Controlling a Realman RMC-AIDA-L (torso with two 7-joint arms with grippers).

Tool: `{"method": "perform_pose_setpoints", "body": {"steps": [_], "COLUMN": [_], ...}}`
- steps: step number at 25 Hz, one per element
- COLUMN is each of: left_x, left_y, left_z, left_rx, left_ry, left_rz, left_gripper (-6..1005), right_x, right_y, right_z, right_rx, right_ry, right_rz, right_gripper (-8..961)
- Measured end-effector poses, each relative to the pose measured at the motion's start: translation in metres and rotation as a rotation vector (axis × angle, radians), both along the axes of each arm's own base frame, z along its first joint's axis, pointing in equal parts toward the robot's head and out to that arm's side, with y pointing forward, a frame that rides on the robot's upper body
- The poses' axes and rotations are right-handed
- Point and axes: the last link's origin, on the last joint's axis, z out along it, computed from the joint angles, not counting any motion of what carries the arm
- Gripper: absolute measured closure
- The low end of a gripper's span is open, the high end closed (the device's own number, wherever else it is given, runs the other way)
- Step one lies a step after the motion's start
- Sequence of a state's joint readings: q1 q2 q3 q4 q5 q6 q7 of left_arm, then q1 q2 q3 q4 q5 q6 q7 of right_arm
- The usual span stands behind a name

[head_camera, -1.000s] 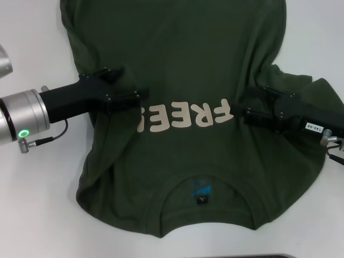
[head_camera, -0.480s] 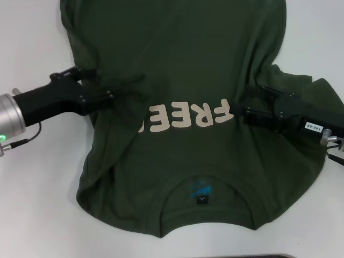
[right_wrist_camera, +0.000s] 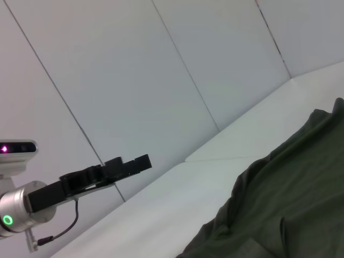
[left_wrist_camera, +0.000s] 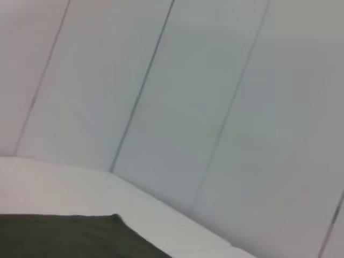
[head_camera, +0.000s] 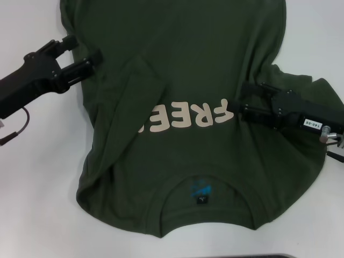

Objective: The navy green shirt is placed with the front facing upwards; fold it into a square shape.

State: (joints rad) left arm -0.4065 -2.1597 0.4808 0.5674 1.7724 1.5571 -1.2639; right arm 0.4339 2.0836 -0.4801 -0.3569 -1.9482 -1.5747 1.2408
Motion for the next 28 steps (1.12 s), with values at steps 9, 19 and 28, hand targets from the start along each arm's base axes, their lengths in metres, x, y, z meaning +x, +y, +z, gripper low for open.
{"method": "perform_pose_setpoints", "body": {"steps": [9,19,28], "left_x": [-0.002,0.001,0.013], "left_y": [-0.009,-0.016,0.006], "left_z": [-0.004,-0.021,-0.043], "left_rx": [-0.054,-0.175,-0.257], "left_ry": [-0.005,0.056,0.163], "left_rz": [-0.002,-0.041,-0.024], "left_gripper": [125,126,126], "right_x": [-0.013,-0.023,-0.023], "right_y": [0.012,0.025,0.026], "right_z": [0.0,0.018,0.037], "right_rx": [-0.052,-0.122,-0.101], "right_ry": [0.015,-0.019,-0.01], "right_rz": [0.017,0.038,0.067], "right_gripper": [41,41,41]}}
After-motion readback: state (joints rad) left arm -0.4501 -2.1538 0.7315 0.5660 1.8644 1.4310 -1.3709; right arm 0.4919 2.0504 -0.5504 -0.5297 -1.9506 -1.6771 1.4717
